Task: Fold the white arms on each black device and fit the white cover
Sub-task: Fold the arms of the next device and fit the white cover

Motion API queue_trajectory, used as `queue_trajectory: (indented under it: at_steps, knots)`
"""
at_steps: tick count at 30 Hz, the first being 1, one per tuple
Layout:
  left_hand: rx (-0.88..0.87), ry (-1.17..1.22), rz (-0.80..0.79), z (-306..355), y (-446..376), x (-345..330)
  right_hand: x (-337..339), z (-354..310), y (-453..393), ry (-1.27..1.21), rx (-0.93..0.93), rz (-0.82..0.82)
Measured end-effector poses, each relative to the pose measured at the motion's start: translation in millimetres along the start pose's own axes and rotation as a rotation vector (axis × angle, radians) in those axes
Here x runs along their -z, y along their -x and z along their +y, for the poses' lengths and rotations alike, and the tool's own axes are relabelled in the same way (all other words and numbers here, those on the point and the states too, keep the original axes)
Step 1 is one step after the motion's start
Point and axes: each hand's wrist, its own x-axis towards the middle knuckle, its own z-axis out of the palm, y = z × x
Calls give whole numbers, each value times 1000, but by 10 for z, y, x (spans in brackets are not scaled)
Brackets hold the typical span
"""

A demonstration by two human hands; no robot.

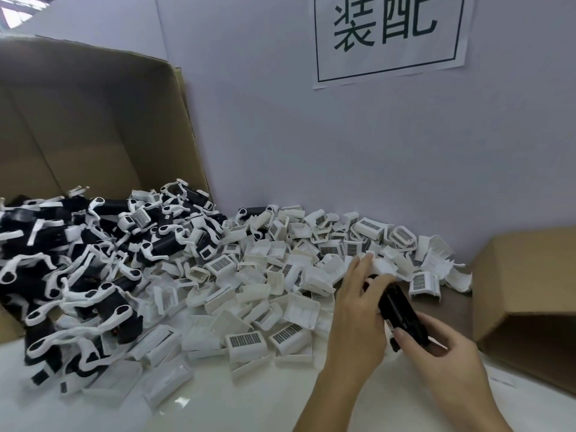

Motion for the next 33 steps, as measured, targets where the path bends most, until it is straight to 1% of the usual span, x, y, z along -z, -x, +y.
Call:
queue_trajectory:
  at_steps: [3,5,7,8,9,10,11,12,13,15,17,19,22,25,29,33]
  knots:
    - [74,68,-31,57,-14,-4,-1,56,-32,-74,-19,96]
    - [108,87,27,118,-19,-14,20,61,-54,-204,-68,184]
    - [189,101,96,164,-26,-14,54,53,-66,-279,-100,262]
    - [260,136,66,197,-42,0,60,48,-65,-272,-93,285]
    - [345,196,-21,230,-66,3,54,44,-57,-242,-74,293]
    - [427,268,-142,259,-84,0,34,38,-38,-191,-45,281]
    - [502,349,-256,278,-89,-11,6,27,-8,-117,-7,261]
    - [569,434,-330,301,-85,-19,-27,9,28,-23,41,243]
    - [621,519,-347,308,-82,-36,-58,-7,62,74,92,228]
    - [697,662,-273,288,-86,-61,-117,-39,113,227,174,193]
    - [759,761,-217,261,-105,-31,-150,-63,124,311,192,153]
    - [818,897,-194,267,-123,30,-151,-56,107,365,187,121]
    - [846,980,-117,287,-123,93,-153,-62,113,391,184,103]
    - [818,981,-56,263,-117,99,-160,-70,128,384,192,100]
    - [717,868,-11,225,-65,14,-143,-59,116,390,151,56]
    - [607,840,-35,273,-4,-82,-99,-73,102,355,136,77]
